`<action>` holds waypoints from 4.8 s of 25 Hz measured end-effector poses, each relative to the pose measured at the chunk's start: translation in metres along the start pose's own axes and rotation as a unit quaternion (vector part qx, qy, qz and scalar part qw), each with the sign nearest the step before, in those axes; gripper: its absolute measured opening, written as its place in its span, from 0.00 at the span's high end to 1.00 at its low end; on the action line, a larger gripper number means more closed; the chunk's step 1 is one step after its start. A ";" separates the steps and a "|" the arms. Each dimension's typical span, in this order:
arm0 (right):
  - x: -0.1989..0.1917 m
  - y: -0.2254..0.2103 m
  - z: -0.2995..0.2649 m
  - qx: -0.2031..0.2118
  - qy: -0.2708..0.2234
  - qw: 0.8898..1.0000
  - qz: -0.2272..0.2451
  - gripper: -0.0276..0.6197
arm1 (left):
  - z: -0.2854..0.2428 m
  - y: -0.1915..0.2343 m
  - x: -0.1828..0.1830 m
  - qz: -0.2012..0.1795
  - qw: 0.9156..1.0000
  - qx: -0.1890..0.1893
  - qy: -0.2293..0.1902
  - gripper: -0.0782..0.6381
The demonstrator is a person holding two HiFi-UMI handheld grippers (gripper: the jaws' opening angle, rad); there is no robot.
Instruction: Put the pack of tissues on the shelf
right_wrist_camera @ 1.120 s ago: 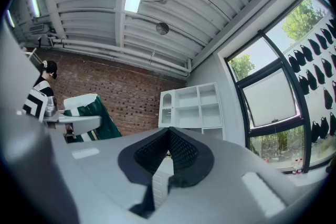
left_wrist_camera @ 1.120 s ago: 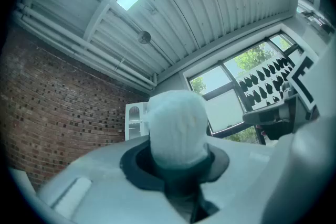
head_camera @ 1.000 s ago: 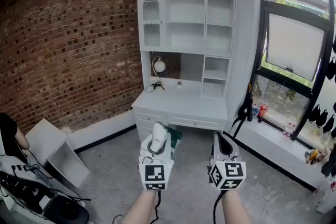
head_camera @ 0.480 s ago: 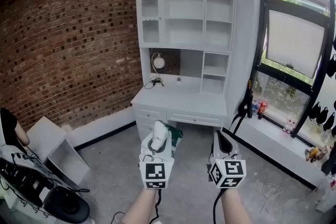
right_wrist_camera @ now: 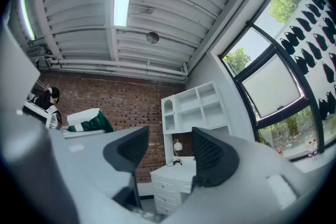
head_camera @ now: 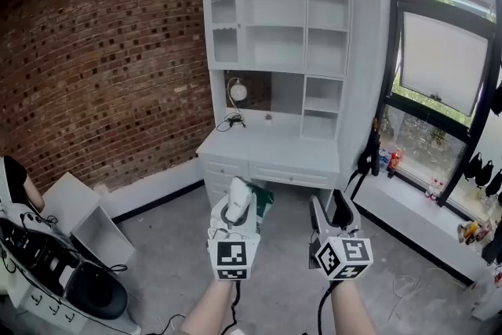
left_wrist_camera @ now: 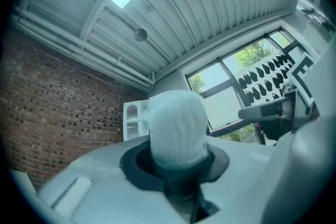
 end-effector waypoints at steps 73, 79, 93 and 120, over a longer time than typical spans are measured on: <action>-0.101 -0.042 -0.289 -0.005 0.031 0.999 -0.008 0.49 | -0.250 0.157 -0.117 0.032 0.999 0.007 0.017 0.75; -0.135 -0.035 -0.310 -0.017 0.054 0.998 -0.015 0.49 | -0.273 0.172 -0.143 0.040 0.999 -0.007 0.027 0.75; -0.152 0.008 -0.411 -0.056 0.029 0.998 -0.005 0.49 | -0.344 0.268 -0.170 0.040 0.998 -0.045 0.009 0.75; -0.197 -0.057 -0.529 -0.065 0.053 0.996 -0.008 0.49 | -0.472 0.288 -0.224 0.069 0.997 -0.042 0.017 0.75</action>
Point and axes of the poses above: the fingertips, and each gripper's own axes: z backward along the fingers, y to its left, x out of its top, the point moved 4 cm from there along z, backward along the fingers, and after that the axes turned 8 degrees about -x, right-handed, at the moved point
